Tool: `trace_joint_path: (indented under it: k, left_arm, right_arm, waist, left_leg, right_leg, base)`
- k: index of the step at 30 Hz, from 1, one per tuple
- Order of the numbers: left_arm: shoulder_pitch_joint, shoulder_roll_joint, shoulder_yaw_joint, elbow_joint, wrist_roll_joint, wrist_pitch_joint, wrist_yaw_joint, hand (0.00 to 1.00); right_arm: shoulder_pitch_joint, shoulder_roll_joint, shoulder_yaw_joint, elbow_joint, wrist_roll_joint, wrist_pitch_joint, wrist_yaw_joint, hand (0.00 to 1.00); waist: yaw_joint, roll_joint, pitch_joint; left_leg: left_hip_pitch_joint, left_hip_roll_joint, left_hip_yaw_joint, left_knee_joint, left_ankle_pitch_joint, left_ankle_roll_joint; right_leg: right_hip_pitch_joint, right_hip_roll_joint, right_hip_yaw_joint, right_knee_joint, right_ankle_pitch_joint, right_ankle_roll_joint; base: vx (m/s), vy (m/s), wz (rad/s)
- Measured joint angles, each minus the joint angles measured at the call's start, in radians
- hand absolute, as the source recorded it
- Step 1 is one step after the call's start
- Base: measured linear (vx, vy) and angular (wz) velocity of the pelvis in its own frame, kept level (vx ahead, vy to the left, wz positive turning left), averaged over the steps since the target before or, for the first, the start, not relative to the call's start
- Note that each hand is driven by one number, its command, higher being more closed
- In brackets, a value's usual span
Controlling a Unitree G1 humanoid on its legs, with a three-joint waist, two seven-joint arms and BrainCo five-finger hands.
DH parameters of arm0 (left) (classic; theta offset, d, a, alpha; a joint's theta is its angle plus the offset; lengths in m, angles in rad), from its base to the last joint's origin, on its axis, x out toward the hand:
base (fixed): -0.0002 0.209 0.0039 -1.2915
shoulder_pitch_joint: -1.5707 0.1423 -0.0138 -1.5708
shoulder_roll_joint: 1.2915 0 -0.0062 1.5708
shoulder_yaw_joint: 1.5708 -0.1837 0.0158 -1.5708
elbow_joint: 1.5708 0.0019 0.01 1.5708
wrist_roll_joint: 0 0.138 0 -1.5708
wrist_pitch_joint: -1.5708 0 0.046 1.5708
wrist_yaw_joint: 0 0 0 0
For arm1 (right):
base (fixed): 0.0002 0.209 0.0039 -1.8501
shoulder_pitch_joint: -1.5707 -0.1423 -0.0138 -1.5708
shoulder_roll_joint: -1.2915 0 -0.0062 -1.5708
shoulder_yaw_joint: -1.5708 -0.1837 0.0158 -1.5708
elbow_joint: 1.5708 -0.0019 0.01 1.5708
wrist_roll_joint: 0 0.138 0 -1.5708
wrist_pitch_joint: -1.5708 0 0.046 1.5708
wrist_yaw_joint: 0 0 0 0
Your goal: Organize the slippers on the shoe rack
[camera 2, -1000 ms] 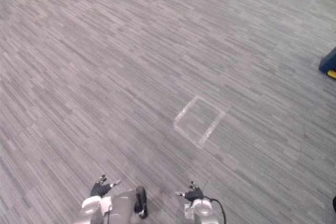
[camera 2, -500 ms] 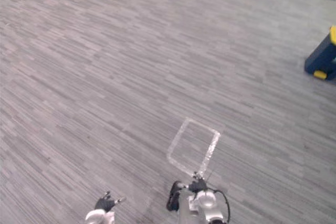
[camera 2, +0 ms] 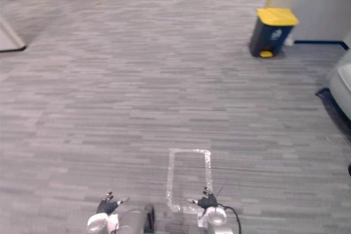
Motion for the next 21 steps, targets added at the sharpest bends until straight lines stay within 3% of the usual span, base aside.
trace_joint_path:
  k: [2,4,5,7,8,10,12,14,15,17,18,20,21]
  left_arm:
    - [0.001,0.018,0.0,0.006,-0.001,-0.003,0.004,0.0]
    - [0.001,0.019,-0.006,0.016,0.0,-0.003,0.007,0.0]
    - [0.001,0.025,-0.034,0.028,-0.003,-0.003,0.007,0.0]
    - [0.0,0.028,-0.069,0.045,-0.003,-0.002,0.007,0.0]
    - [-0.005,0.031,-0.098,0.058,-0.004,-0.001,0.007,0.0]
    - [-0.021,0.036,-0.12,0.078,-0.004,0.006,0.007,0.0]
    - [-0.039,0.033,-0.13,0.106,-0.002,0.014,0.005,0.0]
    - [-0.044,0.037,-0.137,0.119,-0.001,0.015,-0.001,0.0]
    - [-0.043,0.057,-0.131,0.12,0.002,0.014,-0.016,0.0]
    - [-0.047,0.026,-0.121,0.129,0.008,0.016,-0.019,0.0]
    - [-0.052,0.011,-0.118,0.124,0.021,0.018,-0.02,0.0]
    - [-0.057,0.013,-0.119,0.119,0.021,0.019,-0.022,0.0]
    - [-0.056,0.004,-0.099,0.109,0.019,0.02,-0.021,0.0]
  right_arm:
    - [0.0,0.028,0.019,0.007,-0.002,-0.002,0.005,0.0]
    - [-0.015,0.037,0.02,0.028,-0.004,-0.001,0.009,0.0]
    - [-0.021,0.039,0.025,0.029,-0.008,-0.001,0.014,0.0]
    - [-0.021,0.038,0.027,0.028,-0.018,-0.001,0.017,0.0]
    - [-0.024,0.037,0.034,0.025,-0.035,-0.001,0.018,0.0]
    - [-0.03,0.035,0.033,0.019,-0.037,-0.001,0.019,0.0]
    - [-0.046,0.022,0.033,0.014,-0.037,-0.002,0.019,0.0]
    - [-0.049,0.016,0.032,0.01,-0.039,-0.004,0.019,0.0]
    - [-0.039,0.015,0.031,0.008,-0.037,-0.007,0.019,0.0]
    - [-0.046,-0.012,0.014,0.01,-0.037,-0.012,0.019,0.0]
    - [-0.051,-0.029,0.004,0.009,-0.037,-0.012,0.017,0.0]
    - [-0.051,-0.033,0.0,0.013,-0.037,-0.012,0.016,0.0]
    - [-0.047,-0.036,-0.011,0.022,-0.036,-0.005,0.014,0.0]
  waist:
    - [0.004,-0.031,-0.018]
    - [0.011,-0.023,-0.014]
    - [0.011,-0.017,-0.013]
    - [0.01,-0.002,-0.024]
    - [0.008,0.008,-0.028]
    - [0.001,0.011,-0.025]
    - [-0.006,0.027,-0.01]
    - [-0.007,0.021,-0.008]
    - [-0.011,-0.023,-0.01]
    - [-0.015,0.039,-0.014]
    - [-0.031,0.052,-0.008]
    - [-0.03,0.06,0.0]
    - [-0.02,0.059,0.009]
  left_leg:
    - [0.047,0.003,0.117,0.035,-0.058,0.042]
    - [0.122,0.012,0.197,0.005,-0.073,0.065]
    - [0.198,0.017,0.259,-0.045,-0.073,0.067]
    - [0.265,0.029,0.317,-0.108,-0.073,0.067]
    - [0.295,0.046,0.35,-0.149,-0.073,0.067]
    - [0.322,0.062,0.38,-0.185,-0.073,0.067]
    - [0.368,0.087,0.419,-0.217,-0.073,0.067]
    - [0.412,0.089,0.446,-0.23,-0.074,0.065]
    - [0.445,0.053,0.446,-0.23,-0.087,0.041]
    - [0.454,0.104,0.435,-0.2,-0.109,0.004]
    - [0.374,0.141,0.421,-0.023,-0.109,0.001]
    - [0.308,0.189,0.407,0.155,-0.09,-0.016]
    - [0.247,0.237,0.373,0.395,-0.108,-0.022]
  right_leg:
    - [-0.042,-0.037,0.003,0.11,0.007,0.011]
    - [-0.089,-0.07,-0.068,0.234,0.033,0.055]
    - [-0.129,-0.133,-0.244,0.332,0.018,0.048]
    - [-0.164,-0.18,-0.454,0.375,-0.008,0.01]
    - [-0.201,-0.176,-0.56,0.363,-0.021,0.006]
    - [-0.254,-0.144,-0.605,0.335,-0.023,0.007]
    - [-0.317,-0.108,-0.667,0.317,-0.006,-0.023]
    - [-0.355,-0.072,-0.712,0.216,0.066,-0.08]
    - [-0.35,-0.073,-0.701,0.109,0.184,-0.166]
    - [-0.338,-0.033,-0.706,0.12,0.155,-0.155]
    - [-0.323,-0.012,-0.7,0.087,0.134,-0.15]
    - [-0.287,0.014,-0.688,0.052,0.13,-0.154]
    - [-0.196,0.061,-0.647,-0.009,0.124,-0.162]
  base:
    - [0.42,0.324,-1.13]
    - [0.38,0.289,-1.4]
    - [0.29,0.222,-1.4]
    - [0.27,0.168,-1.2]
    - [0.36,0.121,-1.23]
    - [0.29,0.027,-0.82]
    - [0.25,-0.032,-0.61]
    - [0.34,-0.109,-0.5]
    - [0.37,-0.144,-0.41]
    - [0.39,-0.166,-0.32]
    - [0.31,-0.175,-0.13]
    - [0.29,-0.168,-0.28]
    - [0.28,-0.144,-0.61]
